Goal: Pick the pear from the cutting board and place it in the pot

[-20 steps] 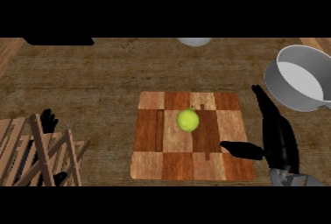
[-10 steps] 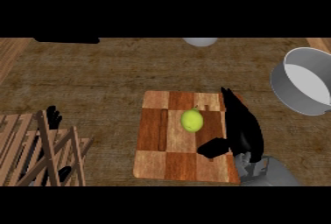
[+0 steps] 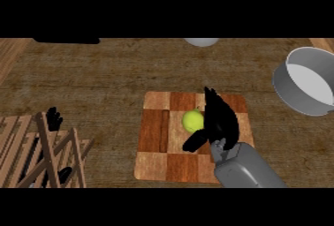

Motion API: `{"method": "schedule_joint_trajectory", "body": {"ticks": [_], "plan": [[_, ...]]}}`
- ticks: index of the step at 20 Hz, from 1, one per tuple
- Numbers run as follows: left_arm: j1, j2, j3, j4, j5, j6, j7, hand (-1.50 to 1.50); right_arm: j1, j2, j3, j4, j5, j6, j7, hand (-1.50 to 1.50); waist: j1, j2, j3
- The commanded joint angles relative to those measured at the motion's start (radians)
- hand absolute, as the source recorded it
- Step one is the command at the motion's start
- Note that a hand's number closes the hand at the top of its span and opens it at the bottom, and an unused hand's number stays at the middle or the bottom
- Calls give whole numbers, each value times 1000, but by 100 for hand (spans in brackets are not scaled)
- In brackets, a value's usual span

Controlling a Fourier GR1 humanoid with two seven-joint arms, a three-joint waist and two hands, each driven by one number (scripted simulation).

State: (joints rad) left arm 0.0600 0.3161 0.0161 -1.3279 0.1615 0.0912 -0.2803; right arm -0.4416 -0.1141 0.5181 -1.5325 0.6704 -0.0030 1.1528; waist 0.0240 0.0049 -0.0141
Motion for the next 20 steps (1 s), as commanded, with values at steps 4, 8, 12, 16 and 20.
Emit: {"method": "schedule_joint_trajectory", "body": {"ticks": [4, 8, 12, 16, 20], "plan": [[-80, -142, -78, -137, 4, 44, 40, 0, -25, 87, -19, 71, 18, 59, 151, -150, -23, -12, 14], [-57, -139, -60, -124, -3, 29, 22, 0, -28, 86, -61, 100, 32, 63, 112, -150, -24, -10, 14], [-69, -167, -62, -111, -22, 39, 18, 0, 9, 113, -39, 152, 72, 23, 80, -150, -27, -9, 14], [-92, -168, -66, -154, -26, 33, 77, 0, 9, 113, -38, 185, 60, 11, 63, -150, -25, -9, 15], [-93, -175, -58, -141, -50, 42, 77, 0, -29, 114, -79, 226, 62, 28, 49, -150, -25, -7, 15]]}}
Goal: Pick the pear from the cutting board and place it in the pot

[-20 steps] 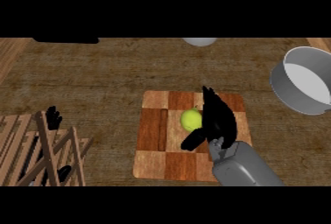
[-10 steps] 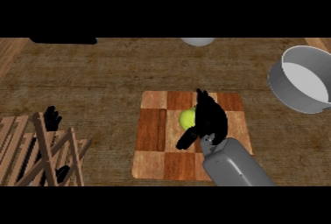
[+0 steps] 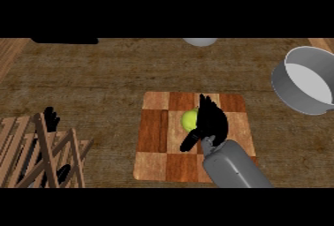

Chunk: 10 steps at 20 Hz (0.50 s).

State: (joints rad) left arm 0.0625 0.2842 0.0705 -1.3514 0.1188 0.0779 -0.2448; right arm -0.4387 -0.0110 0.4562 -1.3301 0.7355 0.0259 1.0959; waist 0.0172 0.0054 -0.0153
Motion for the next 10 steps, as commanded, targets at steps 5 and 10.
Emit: {"method": "schedule_joint_trajectory", "body": {"ticks": [5, 10], "plan": [[-98, -159, -97, -122, -10, 44, 29, 0, -45, -24, 5, 104, 94, -42, -17, 150, -13, -6, 16], [-57, -169, -92, -136, -14, 21, 29, 0, -68, 5, 14, 86, 162, -62, -2, 150, -16, -10, 16]]}}
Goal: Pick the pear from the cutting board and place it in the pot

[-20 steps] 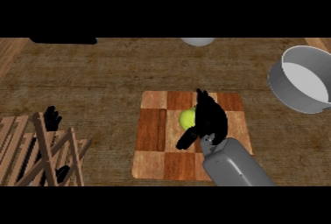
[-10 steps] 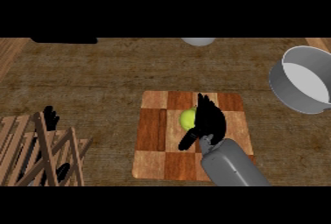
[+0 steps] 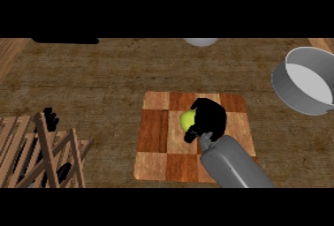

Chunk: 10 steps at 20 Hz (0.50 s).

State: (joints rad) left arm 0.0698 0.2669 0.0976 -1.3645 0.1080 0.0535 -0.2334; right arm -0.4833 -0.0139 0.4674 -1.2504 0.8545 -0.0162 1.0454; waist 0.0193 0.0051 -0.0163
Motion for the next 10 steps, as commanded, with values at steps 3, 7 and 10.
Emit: {"method": "schedule_joint_trajectory", "body": {"ticks": [3, 7, 10], "plan": [[-96, -144, -104, -104, -15, 42, 19, 0, -19, 4, -4, 57, 66, -41, 16, 150, -22, -6, 17], [-87, -151, -95, -119, -21, 35, 25, 0, -3, -43, 61, -32, 20, 57, -158, 150, -32, -12, 18], [-86, -126, -63, -95, -9, 4, 16, 0, 70, -99, 194, -63, -15, 97, -416, 150, -34, -11, 20]]}}
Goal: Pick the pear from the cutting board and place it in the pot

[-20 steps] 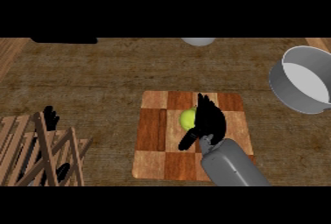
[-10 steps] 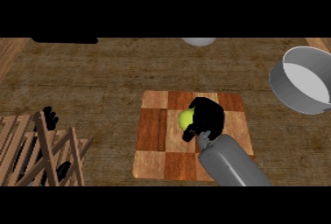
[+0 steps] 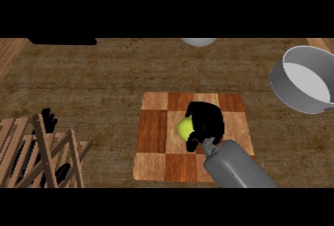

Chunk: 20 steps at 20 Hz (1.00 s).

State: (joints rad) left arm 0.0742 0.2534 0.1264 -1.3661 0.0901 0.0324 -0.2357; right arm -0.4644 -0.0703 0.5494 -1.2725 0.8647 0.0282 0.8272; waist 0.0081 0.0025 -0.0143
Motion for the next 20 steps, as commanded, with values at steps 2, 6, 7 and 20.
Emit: {"method": "schedule_joint_trajectory", "body": {"ticks": [2, 6, 7, 20], "plan": [[-87, -104, -65, -63, 20, 7, -2, 0, 66, -116, 172, -91, -23, 83, -322, 150, -31, -10, 16], [-70, -134, -82, -89, -2, 14, 10, 0, 132, -216, 179, -220, 24, -14, -398, 150, -40, -14, 16], [-79, -148, -73, -68, -7, 29, -16, 0, 113, -243, 153, -284, 16, -9, -404, 150, -51, -16, 15], [-84, -150, -24, -92, -21, 12, 19, 0, 235, -411, -3, -715, 129, -112, -300, 150, -64, -18, 15]]}}
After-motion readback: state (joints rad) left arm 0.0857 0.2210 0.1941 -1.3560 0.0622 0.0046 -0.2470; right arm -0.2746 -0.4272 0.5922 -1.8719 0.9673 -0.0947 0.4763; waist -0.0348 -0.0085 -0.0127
